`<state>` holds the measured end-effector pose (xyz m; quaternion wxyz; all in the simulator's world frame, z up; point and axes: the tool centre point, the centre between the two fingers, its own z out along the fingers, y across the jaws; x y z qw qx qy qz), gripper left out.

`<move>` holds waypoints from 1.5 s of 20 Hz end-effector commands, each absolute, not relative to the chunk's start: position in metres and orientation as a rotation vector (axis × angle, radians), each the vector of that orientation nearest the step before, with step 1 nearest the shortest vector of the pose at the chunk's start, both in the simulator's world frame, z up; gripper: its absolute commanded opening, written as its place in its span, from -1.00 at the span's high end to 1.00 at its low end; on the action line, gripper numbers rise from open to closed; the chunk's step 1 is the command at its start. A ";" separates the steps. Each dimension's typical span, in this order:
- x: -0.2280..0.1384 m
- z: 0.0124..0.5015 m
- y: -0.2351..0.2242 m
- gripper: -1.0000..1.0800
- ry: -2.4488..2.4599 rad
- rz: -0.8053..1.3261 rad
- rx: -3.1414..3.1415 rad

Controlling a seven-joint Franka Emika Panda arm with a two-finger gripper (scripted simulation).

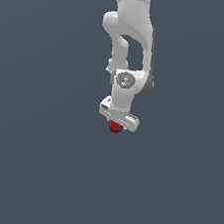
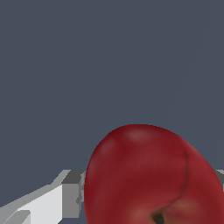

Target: Pick up the object and move it to a goal position.

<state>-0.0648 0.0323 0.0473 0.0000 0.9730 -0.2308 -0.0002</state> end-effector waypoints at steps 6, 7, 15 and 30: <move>-0.065 0.046 0.032 1.00 -0.726 0.000 3.056; -0.065 0.046 0.032 1.00 -0.726 0.000 3.056; -0.054 0.054 0.033 1.00 -0.717 0.047 3.071; 0.069 0.178 0.045 1.00 -0.587 0.709 3.184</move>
